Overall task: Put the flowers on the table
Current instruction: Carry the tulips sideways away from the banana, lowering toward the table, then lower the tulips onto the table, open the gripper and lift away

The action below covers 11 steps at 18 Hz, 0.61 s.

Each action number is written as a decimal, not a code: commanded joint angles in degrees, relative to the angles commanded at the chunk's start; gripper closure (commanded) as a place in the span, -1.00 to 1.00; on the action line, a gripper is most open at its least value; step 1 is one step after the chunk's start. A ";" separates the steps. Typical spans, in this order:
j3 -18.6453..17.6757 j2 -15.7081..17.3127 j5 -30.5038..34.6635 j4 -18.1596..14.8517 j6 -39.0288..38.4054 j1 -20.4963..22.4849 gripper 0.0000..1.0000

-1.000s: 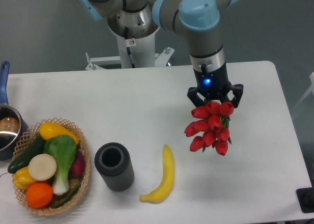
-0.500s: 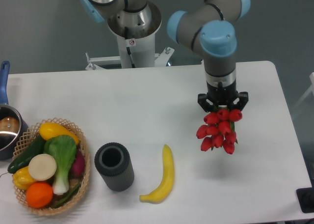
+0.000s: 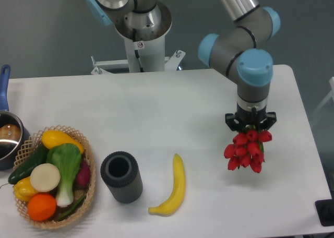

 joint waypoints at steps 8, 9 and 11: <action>2.37 -2.64 -0.61 0.09 0.44 0.79 -0.32; 2.55 -2.82 -0.70 0.17 0.61 0.79 -0.51; 3.25 -2.73 -0.70 0.18 0.61 0.97 -0.79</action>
